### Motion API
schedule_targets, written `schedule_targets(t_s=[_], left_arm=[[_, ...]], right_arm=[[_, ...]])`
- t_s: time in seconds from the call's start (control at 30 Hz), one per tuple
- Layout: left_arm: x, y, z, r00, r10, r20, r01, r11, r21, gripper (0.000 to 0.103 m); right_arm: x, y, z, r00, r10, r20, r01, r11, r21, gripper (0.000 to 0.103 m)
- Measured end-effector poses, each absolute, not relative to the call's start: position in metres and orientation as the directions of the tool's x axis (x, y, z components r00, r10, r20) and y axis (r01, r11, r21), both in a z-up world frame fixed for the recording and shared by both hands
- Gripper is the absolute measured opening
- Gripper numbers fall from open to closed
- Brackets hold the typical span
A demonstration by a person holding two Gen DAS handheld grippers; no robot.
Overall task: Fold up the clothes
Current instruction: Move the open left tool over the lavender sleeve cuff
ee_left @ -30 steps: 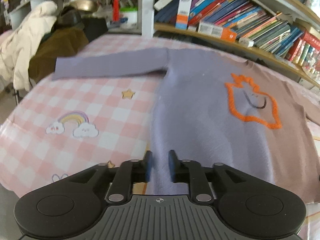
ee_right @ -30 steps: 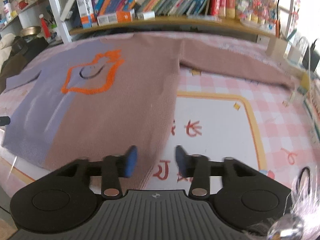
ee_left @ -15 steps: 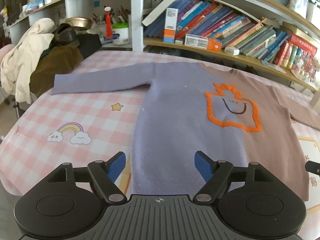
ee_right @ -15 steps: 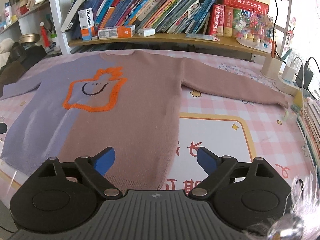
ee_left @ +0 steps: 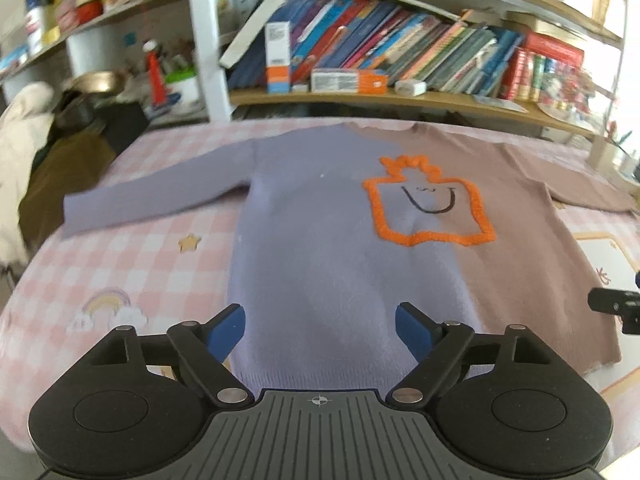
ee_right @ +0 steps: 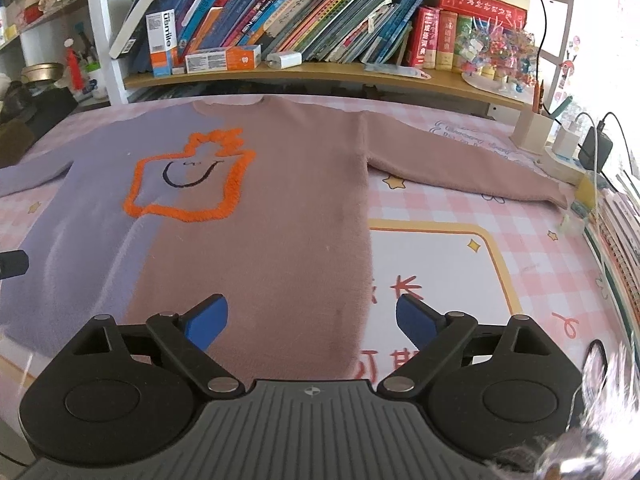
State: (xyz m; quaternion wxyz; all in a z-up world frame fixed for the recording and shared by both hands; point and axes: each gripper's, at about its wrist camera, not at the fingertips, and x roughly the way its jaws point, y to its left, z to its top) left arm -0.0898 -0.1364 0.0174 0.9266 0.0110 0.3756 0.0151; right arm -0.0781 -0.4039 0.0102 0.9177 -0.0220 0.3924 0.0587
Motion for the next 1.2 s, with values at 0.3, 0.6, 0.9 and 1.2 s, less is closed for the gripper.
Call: schedule_targets(t_s=[0.3,0.6,0.9,1.2], left_arm=[[-0.068,-0.074,0.019,0.724,-0.01,-0.69,-0.006,1.0,-0.021,0.088],[-0.047,-0.02,0.018,0.736,-0.045,-0.676,0.016,0.999,-0.049,0.088],[-0.034,0.054,0.012,0.746,0.017,-0.666,-0.108,0.99,-0.096,0.088],[-0.02,0.141,-0.004,0.745,0.168,-0.646,-0.344,0.926,-0.155,0.088]], right_arm=[[-0.081,-0.346,0.017,0.691,0.034,-0.722,-0.081,0.996,-0.031,0.092],[-0.074,-0.297,0.02,0.708,-0.016,-0.706,-0.022,0.999,-0.045,0.096],[-0.068,-0.259,0.022,0.722,-0.05,-0.691,0.002,0.998,-0.069,0.1],[-0.071,-0.242,0.019,0.697,-0.09,-0.712,0.008,0.993,-0.117,0.1]])
